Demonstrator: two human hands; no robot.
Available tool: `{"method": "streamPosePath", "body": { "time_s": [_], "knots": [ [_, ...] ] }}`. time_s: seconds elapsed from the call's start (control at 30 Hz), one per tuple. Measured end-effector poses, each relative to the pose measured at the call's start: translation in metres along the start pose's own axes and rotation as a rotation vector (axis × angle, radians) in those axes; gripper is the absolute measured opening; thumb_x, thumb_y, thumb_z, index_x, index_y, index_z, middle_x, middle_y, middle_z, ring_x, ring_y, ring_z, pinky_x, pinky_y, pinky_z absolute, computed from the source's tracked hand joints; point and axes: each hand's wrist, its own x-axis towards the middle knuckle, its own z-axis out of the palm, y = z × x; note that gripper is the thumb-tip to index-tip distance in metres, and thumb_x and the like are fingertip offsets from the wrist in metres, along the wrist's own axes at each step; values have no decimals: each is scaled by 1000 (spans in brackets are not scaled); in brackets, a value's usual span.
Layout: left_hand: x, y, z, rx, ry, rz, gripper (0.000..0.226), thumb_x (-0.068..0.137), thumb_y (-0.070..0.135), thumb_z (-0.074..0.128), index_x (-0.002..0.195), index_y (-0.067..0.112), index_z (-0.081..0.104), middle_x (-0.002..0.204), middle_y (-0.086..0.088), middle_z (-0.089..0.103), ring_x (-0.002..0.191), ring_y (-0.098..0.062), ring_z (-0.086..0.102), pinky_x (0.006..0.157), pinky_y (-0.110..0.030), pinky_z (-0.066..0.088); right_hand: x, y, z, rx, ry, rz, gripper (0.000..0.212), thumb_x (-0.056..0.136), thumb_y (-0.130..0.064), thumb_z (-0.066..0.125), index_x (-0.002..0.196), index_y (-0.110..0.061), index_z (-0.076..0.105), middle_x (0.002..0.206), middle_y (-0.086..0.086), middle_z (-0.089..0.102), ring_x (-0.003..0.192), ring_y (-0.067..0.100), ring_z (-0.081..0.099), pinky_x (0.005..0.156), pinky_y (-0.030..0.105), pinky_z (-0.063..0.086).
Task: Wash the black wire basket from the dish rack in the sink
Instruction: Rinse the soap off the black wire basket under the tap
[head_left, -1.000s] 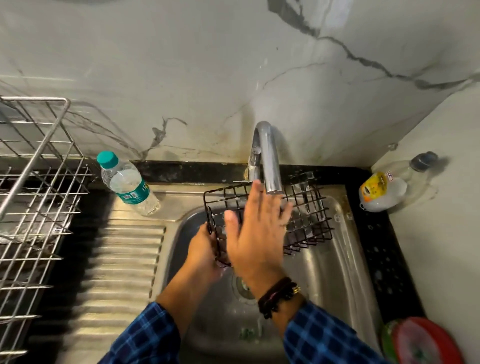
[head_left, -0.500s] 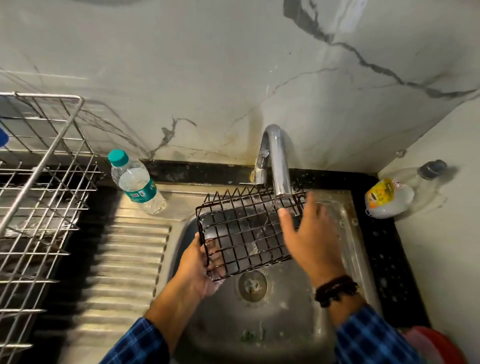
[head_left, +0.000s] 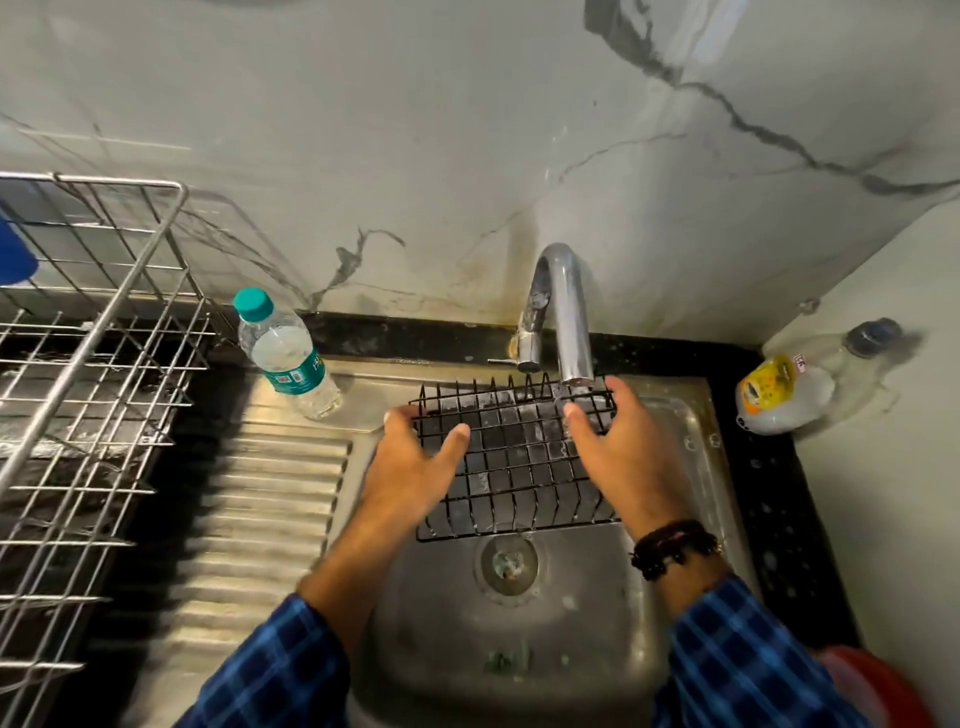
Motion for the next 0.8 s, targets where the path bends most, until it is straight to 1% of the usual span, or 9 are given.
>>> {"method": "streamPosePath", "body": {
  "time_s": [0.07, 0.1, 0.2, 0.3, 0.43, 0.53, 0.6, 0.7, 0.8],
  "knots": [
    [4, 5, 1, -31, 7, -26, 62, 89, 56, 66, 138, 30, 39, 129, 3, 59, 116, -21, 58, 103, -43, 49, 5, -2, -4, -36, 15, -14, 66, 95, -60, 49, 151, -28, 36, 99, 0, 67, 101, 28, 68, 81, 42, 59],
    [3, 8, 2, -80, 12, -25, 54, 90, 56, 65, 133, 31, 43, 121, 8, 60, 109, -17, 59, 98, -40, 50, 6, -1, -5, -30, 29, -13, 64, 96, -59, 49, 150, -27, 38, 99, 2, 68, 101, 28, 68, 81, 40, 58],
    [-4, 20, 3, -274, 16, -20, 20, 98, 52, 55, 104, 34, 57, 97, 20, 59, 92, -7, 57, 76, -31, 45, 3, 2, -2, -80, 78, -24, 60, 99, -55, 45, 150, -25, 40, 129, 13, 64, 116, 31, 61, 86, 40, 52],
    [-12, 29, 5, -432, -45, -33, 32, 100, 53, 51, 100, 24, 63, 84, 16, 61, 71, -9, 51, 54, -24, 37, -4, -1, 10, -239, 17, 44, 62, 100, -60, 32, 155, -32, 28, 143, 24, 41, 133, 41, 40, 101, 56, 43],
    [-21, 33, 1, -637, -185, -59, 24, 98, 46, 58, 83, 27, 57, 57, 11, 42, 49, -7, 29, 41, -21, 18, -17, -2, 24, -258, -53, 43, 67, 97, -69, 17, 157, -42, 10, 160, 26, 12, 145, 52, 14, 114, 73, 12],
    [-19, 27, -6, -669, -280, -87, 29, 97, 43, 61, 71, 31, 56, 59, 10, 36, 49, -7, 23, 46, -24, 12, -26, -5, 23, -311, -75, -168, 61, 100, -62, 16, 156, -40, 2, 165, 16, -21, 151, 41, -18, 111, 69, -11],
    [-19, 24, -7, -694, -298, -118, 22, 95, 43, 63, 80, 30, 54, 60, 10, 36, 50, -7, 23, 50, -27, 10, -27, -12, 21, -213, -133, -406, 54, 104, -53, 21, 156, -39, 18, 169, 7, 2, 155, 28, -3, 118, 64, -6],
    [-15, 16, -6, -736, -284, -159, 20, 92, 44, 65, 87, 28, 54, 62, 9, 37, 48, -6, 28, 50, -26, 10, -24, -16, 20, -134, -160, -713, 41, 103, -43, 36, 138, -32, 56, 148, -8, 48, 139, 12, 40, 117, 50, 30],
    [-12, 5, -7, -772, -354, -178, 21, 91, 39, 67, 79, 30, 53, 65, 7, 36, 45, -5, 26, 43, -21, 11, -1, -7, 9, -212, -115, -665, 32, 100, -45, 43, 124, -32, 59, 126, -8, 58, 118, 13, 51, 98, 38, 46]
  ]
}}
